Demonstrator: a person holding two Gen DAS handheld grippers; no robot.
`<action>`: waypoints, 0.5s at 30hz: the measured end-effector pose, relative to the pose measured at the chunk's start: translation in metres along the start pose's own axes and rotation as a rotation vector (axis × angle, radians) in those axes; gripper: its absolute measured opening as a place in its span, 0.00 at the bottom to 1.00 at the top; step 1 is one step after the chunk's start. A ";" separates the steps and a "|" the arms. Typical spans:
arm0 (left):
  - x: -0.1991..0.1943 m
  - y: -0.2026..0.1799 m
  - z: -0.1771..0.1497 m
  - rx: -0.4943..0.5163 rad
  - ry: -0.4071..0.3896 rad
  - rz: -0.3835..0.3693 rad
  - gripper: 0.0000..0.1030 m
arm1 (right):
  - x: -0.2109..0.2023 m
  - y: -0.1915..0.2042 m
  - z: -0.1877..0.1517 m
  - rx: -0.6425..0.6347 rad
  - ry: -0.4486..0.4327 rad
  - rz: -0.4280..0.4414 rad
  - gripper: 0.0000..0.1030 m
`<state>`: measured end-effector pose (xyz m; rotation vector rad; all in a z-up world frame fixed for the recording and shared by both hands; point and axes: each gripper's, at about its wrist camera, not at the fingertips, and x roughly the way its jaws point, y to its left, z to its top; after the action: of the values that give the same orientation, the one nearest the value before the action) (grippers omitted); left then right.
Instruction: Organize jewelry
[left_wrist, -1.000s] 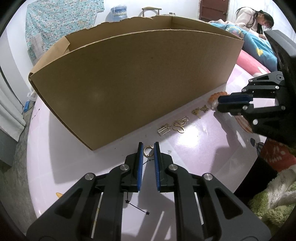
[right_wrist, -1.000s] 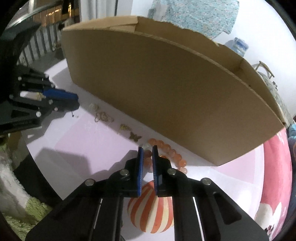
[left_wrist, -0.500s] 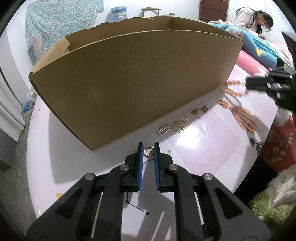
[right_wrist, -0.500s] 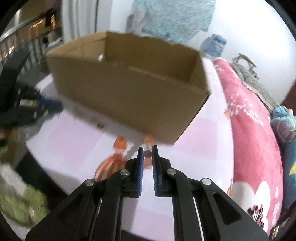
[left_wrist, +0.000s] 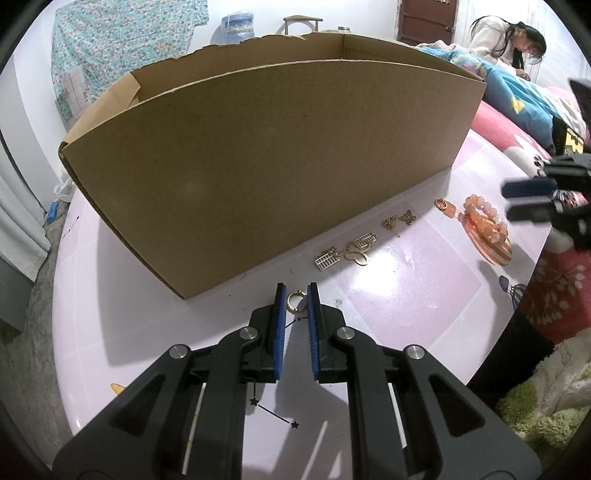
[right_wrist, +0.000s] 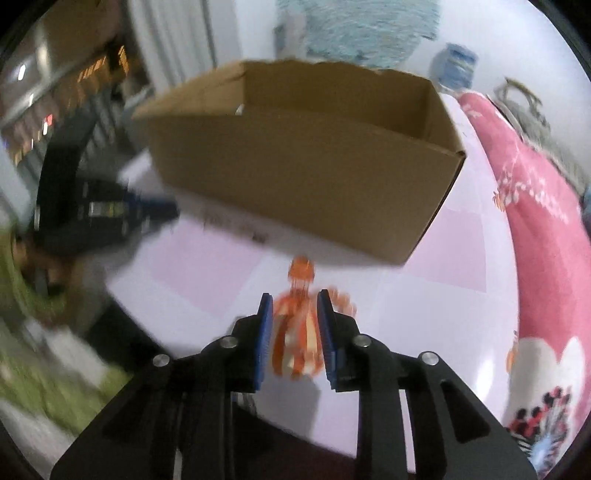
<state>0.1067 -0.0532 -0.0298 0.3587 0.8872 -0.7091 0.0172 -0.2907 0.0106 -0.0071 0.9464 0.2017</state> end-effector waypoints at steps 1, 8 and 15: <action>0.000 0.000 -0.001 0.001 0.000 0.000 0.10 | 0.004 -0.004 0.005 0.017 -0.013 0.008 0.24; 0.000 0.000 -0.001 0.005 0.000 -0.002 0.10 | 0.043 -0.004 0.023 -0.009 0.031 0.023 0.24; 0.002 0.000 -0.001 -0.004 -0.001 -0.005 0.10 | 0.060 0.002 0.026 -0.044 0.066 -0.007 0.23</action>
<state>0.1069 -0.0535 -0.0318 0.3524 0.8885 -0.7114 0.0719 -0.2765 -0.0225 -0.0581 1.0077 0.2175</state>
